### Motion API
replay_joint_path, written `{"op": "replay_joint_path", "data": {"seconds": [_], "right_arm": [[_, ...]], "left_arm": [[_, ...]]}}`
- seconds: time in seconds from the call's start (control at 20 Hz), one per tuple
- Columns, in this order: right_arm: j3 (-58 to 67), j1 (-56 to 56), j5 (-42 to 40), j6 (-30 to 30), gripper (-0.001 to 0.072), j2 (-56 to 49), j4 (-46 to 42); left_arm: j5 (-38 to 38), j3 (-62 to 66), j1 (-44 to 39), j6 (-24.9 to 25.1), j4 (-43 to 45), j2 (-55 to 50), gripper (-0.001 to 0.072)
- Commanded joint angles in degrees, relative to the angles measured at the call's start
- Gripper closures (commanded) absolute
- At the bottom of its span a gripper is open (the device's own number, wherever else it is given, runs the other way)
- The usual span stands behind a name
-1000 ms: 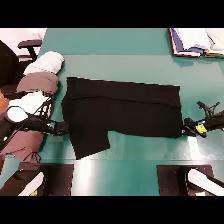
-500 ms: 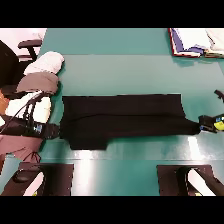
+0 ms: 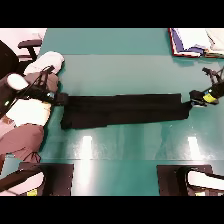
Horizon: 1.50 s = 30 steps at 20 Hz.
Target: Fold the shirts.
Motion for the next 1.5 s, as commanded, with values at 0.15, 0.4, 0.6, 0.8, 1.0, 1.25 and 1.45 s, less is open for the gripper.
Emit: {"op": "replay_joint_path", "data": {"seconds": [0.15,0.4,0.6,0.8,1.0,1.25,1.45], "right_arm": [[11.67,-0.87,-0.52,-3.58,0.0321,-11.91,9.6],[4.68,-10.71,0.52,-5.84,0.0182,-9.62,12.39],[-2.91,-16.92,-0.61,-9.64,0.0183,-12.83,18.84],[-4.44,-13.55,-1.99,-11.98,0.0296,-17.51,24.59],[-3.08,-8.31,-4.31,-13.38,0.0692,-18.05,24.65],[7.65,-4.98,3.67,-12.17,0.0693,-9.88,25.62],[16.98,1.88,4.07,-8.04,0.0693,-1.55,26.86]], "left_arm": [[3.1,11.17,0.02,0.17,-1.64,-11.76,0.0207],[-1.73,14.88,0.02,0.17,-4.5,-11.17,0.0322],[-1.42,14.86,-3.3,0.59,-7.87,-11.32,0.0675],[3.89,14.86,-11.67,-3.3,-7.82,-13.16,0.0684],[11.17,14.99,-20.02,-6.36,-8.02,-17.4,0.0684],[13.16,23.19,-27.76,-7.39,-9.46,-27.34,0.0685],[10.12,31.71,-30.67,-9.05,-9.64,-35.15,0.0684]]}}
